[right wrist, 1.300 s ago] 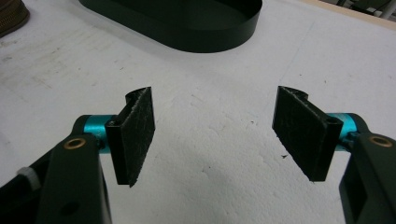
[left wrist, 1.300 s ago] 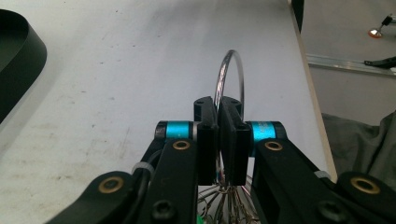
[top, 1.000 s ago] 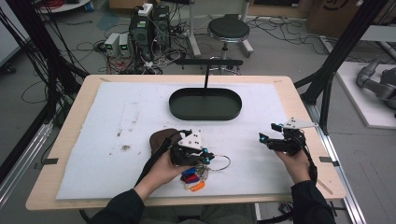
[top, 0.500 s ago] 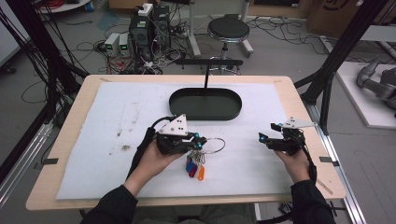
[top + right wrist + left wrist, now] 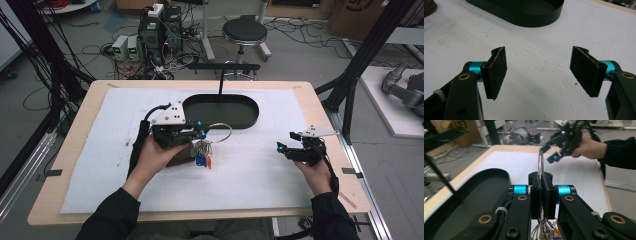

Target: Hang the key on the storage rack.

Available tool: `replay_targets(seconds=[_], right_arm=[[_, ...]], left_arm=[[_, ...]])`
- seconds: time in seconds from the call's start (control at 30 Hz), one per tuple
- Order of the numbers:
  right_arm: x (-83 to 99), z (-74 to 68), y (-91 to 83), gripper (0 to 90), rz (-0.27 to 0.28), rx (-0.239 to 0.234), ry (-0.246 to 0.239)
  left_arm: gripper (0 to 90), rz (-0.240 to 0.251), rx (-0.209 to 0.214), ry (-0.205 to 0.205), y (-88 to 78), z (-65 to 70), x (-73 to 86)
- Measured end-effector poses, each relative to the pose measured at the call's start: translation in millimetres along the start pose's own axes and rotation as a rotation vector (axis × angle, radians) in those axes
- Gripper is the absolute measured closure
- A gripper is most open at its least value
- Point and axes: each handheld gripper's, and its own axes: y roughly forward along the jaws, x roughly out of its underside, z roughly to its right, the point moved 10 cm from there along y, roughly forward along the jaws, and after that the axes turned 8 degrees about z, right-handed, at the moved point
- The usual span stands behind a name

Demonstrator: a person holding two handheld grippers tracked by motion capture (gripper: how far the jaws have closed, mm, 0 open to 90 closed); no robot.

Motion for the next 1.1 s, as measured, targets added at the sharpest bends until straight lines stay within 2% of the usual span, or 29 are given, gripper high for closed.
replay_targets(seconds=[0.07,0.17,0.2,0.37,0.5,0.8,0.93,0.97,1.1], right_arm=[[-0.1,-0.2,0.0,30.2,0.001,-0.001,0.002],[-0.1,0.1,0.0,30.3,0.001,-0.002,0.002],[-0.1,0.1,0.0,30.3,0.001,-0.002,0.002],[-0.1,0.8,0.6,30.3,0.001,-0.002,0.000],[-0.3,1.0,1.1,30.3,0.003,0.000,0.003],[-1.2,1.8,1.2,30.3,0.013,0.000,0.007],[-1.2,2.2,1.2,30.3,0.013,0.000,0.005],[-1.4,2.3,1.1,30.4,0.015,-0.001,0.006],[-1.7,2.9,1.0,30.4,0.016,0.002,0.005]], left_arm=[[86.3,0.005,-0.018,0.002,-2.9,-7.7,-3.1],[86.3,0.022,-0.043,-0.016,-7.0,-18.6,-7.3],[86.3,0.022,-0.043,-0.016,-7.0,-18.6,-7.3],[86.3,0.044,-0.096,-0.020,-13.9,-39.4,-14.6],[86.3,0.033,-0.118,-0.030,-14.8,-52.4,-16.6],[86.3,0.043,-0.168,-0.044,-14.9,-79.8,-27.2],[86.3,0.046,-0.184,-0.049,-14.6,-89.3,-28.7],[86.3,0.039,-0.194,-0.049,-14.5,-94.7,-28.1],[86.3,0.025,-0.209,-0.053,-11.9,-102.5,-25.8]])
